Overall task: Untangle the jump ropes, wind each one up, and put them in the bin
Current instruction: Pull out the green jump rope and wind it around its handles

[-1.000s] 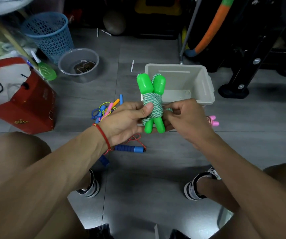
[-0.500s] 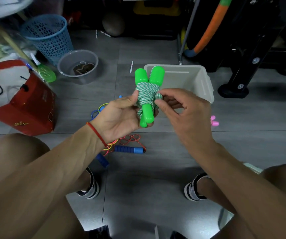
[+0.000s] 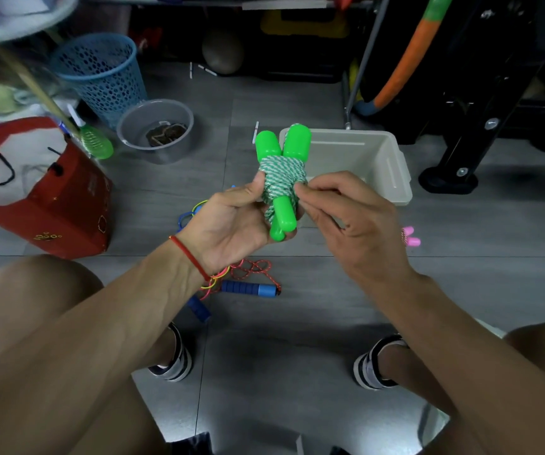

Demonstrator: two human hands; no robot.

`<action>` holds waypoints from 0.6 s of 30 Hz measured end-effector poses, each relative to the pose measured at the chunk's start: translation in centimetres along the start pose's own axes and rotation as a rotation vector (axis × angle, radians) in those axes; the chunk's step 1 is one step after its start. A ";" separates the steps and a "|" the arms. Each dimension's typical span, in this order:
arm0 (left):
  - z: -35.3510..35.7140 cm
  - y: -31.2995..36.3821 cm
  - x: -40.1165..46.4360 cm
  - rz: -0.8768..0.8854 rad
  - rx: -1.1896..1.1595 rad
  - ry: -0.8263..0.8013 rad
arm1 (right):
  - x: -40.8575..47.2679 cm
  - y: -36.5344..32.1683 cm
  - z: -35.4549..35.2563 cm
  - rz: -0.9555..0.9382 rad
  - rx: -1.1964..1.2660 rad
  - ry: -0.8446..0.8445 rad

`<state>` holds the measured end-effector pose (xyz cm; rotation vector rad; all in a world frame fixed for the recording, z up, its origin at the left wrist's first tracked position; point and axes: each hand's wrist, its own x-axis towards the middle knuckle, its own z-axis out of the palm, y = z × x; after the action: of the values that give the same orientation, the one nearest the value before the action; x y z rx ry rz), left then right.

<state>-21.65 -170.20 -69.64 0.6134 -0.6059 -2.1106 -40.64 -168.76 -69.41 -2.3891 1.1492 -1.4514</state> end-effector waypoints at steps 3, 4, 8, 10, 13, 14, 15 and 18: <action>0.1 -0.1 0.1 0.028 0.019 0.027 | 0.0 -0.4 0.4 0.180 0.115 0.055; 0.2 -0.2 0.1 0.036 0.036 0.034 | 0.0 -0.5 0.5 0.244 0.150 0.080; 0.5 -0.3 0.0 0.067 0.071 0.054 | 0.1 -0.9 0.5 0.360 0.179 0.109; 0.8 -0.1 0.0 0.096 0.095 0.067 | 0.3 -1.0 0.4 0.378 0.203 0.129; 1.0 -0.1 -0.1 0.139 0.155 0.093 | 0.3 -0.9 0.4 0.322 0.170 0.112; 1.1 -0.1 -0.1 0.147 0.168 0.105 | 0.2 -0.8 0.4 0.283 0.139 0.105; 1.1 -0.1 -0.2 0.153 0.180 0.118 | 0.1 -0.7 0.3 0.241 0.103 0.102; 1.3 -0.1 -0.3 0.151 0.179 0.161 | 0.1 -0.5 0.6 0.109 -0.011 0.102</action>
<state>-22.36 -169.68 -68.60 0.8034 -0.7313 -1.8597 -39.85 -168.65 -69.49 -2.2432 1.2912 -1.5514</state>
